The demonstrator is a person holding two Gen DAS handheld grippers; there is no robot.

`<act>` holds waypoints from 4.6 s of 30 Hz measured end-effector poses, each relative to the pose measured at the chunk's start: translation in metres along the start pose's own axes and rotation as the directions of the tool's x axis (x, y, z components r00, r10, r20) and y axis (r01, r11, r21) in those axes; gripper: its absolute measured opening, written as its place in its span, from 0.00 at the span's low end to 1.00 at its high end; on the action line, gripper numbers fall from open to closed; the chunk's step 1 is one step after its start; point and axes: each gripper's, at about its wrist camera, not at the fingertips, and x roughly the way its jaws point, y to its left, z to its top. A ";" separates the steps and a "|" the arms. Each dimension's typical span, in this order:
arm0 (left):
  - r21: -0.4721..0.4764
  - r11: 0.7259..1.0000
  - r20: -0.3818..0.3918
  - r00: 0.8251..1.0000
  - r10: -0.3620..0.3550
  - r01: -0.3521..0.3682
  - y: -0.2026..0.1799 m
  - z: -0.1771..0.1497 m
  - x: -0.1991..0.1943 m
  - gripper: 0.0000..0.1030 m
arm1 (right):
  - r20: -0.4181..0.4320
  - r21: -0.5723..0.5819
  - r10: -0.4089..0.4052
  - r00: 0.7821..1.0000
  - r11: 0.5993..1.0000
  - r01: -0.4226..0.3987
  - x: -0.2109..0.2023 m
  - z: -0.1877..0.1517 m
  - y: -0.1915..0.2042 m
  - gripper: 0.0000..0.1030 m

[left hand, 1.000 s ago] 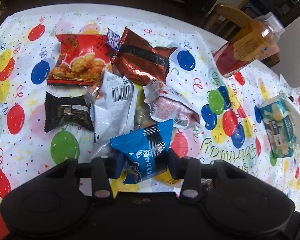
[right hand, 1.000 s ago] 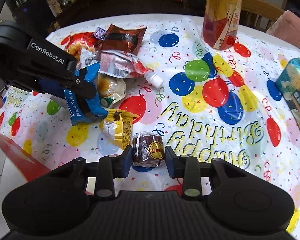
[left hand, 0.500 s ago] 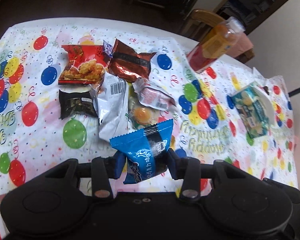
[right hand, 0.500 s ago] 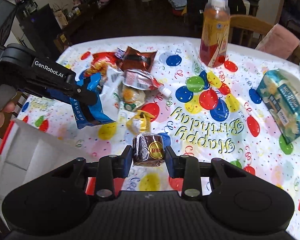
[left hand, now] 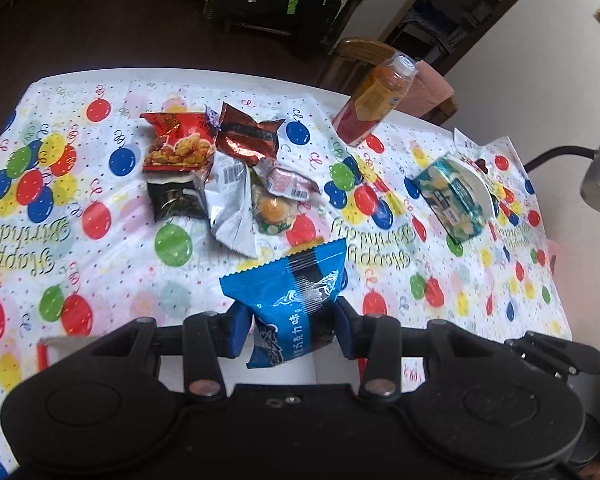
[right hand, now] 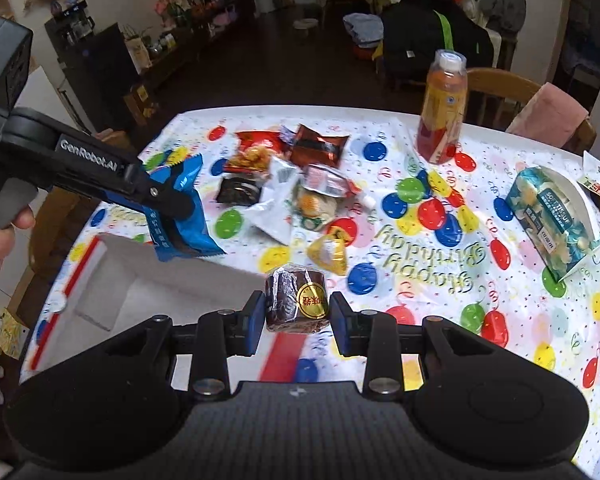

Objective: Organize snacks
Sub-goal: 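Carry the blue packet and brown cake into the white box and release both, then lift both tools out of the box toward the snacks, then grasp the white printed pouch with the left tool while the right tool grasps the yellow candy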

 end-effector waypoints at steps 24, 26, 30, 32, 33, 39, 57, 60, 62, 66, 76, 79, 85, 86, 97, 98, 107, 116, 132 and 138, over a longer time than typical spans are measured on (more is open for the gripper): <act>0.087 0.995 -0.108 0.992 0.065 -0.056 0.053 -0.093 -0.028 0.40 | -0.100 -0.069 0.073 0.992 0.994 -0.080 0.024 -0.052 0.104 0.33; 0.095 0.993 -0.122 0.989 0.078 -0.067 0.057 -0.100 -0.024 0.40 | -0.111 -0.070 0.073 0.991 0.994 -0.081 0.032 -0.056 0.111 0.33; 0.110 0.991 -0.157 0.983 0.096 -0.079 0.064 -0.112 -0.012 0.40 | -0.136 -0.072 0.078 0.988 0.994 -0.088 0.047 -0.063 0.121 0.33; 0.123 0.988 -0.174 0.978 0.112 -0.092 0.067 -0.117 -0.006 0.40 | -0.146 -0.076 0.079 0.986 0.993 -0.091 0.055 -0.067 0.125 0.33; 0.128 0.987 -0.182 0.976 0.118 -0.096 0.067 -0.120 -0.002 0.40 | -0.153 -0.077 0.080 0.985 0.993 -0.093 0.059 -0.068 0.126 0.33; 0.160 0.981 -0.229 0.962 0.148 -0.113 0.071 -0.133 0.016 0.40 | -0.195 -0.093 0.069 0.978 0.992 -0.089 0.082 -0.078 0.132 0.33; 0.204 0.971 -0.307 0.933 0.187 -0.127 0.071 -0.143 0.057 0.41 | -0.307 -0.103 0.013 0.952 0.994 -0.047 0.125 -0.105 0.128 0.33; 0.190 0.974 -0.314 0.932 0.179 -0.124 0.073 -0.143 0.061 0.41 | -0.312 -0.107 0.008 0.950 0.993 -0.044 0.127 -0.107 0.130 0.34; 0.182 0.975 -0.317 0.931 0.179 -0.125 0.074 -0.143 0.064 0.42 | -0.309 -0.112 0.005 0.951 0.993 -0.041 0.126 -0.108 0.130 0.34; 0.176 0.977 -0.320 0.931 0.175 -0.123 0.075 -0.145 0.065 0.42 | -0.302 -0.123 0.006 0.953 0.991 -0.045 0.125 -0.107 0.132 0.34; 0.185 0.977 -0.281 0.947 0.157 -0.108 0.072 -0.142 0.051 0.60 | -0.242 -0.102 0.032 0.970 0.993 -0.058 0.099 -0.098 0.127 0.47; 0.187 0.977 -0.260 0.953 0.153 -0.106 0.071 -0.140 0.040 0.61 | -0.218 -0.099 0.046 0.975 0.993 -0.069 0.085 -0.093 0.125 0.48; 0.207 0.973 -0.187 0.972 0.145 -0.106 0.064 -0.134 0.014 0.70 | -0.155 -0.083 0.067 0.986 0.993 -0.080 0.051 -0.082 0.118 0.51; 0.209 0.973 -0.175 0.974 0.141 -0.103 0.063 -0.132 0.011 0.70 | -0.142 -0.078 0.068 0.988 0.994 -0.080 0.045 -0.079 0.116 0.51; 0.243 0.966 -0.022 0.995 0.100 -0.092 0.033 -0.116 -0.027 0.76 | 0.007 0.001 0.056 0.998 0.998 -0.056 -0.011 -0.049 0.083 0.64; 0.248 0.964 -0.008 0.995 0.096 -0.092 0.030 -0.115 -0.030 0.77 | 0.018 0.010 0.057 0.998 0.998 -0.057 -0.015 -0.046 0.079 0.64; 0.285 0.953 0.111 0.991 0.075 -0.104 0.008 -0.097 -0.049 0.83 | 0.101 0.043 0.041 0.994 0.998 -0.045 -0.038 -0.020 0.053 0.70; 0.279 0.949 0.215 0.972 0.089 -0.149 -0.008 -0.066 -0.047 0.91 | 0.130 0.103 0.007 0.992 0.994 -0.020 -0.033 0.010 0.010 0.78; 0.165 0.962 0.252 0.952 0.171 -0.216 -0.030 0.014 0.012 0.99 | 0.018 0.124 0.016 1.000 0.992 -0.018 0.042 0.042 -0.059 0.78; 0.168 0.962 0.213 0.960 0.179 -0.217 -0.041 0.047 0.048 0.99 | -0.040 0.130 0.051 0.998 0.991 -0.045 0.084 0.046 -0.075 0.78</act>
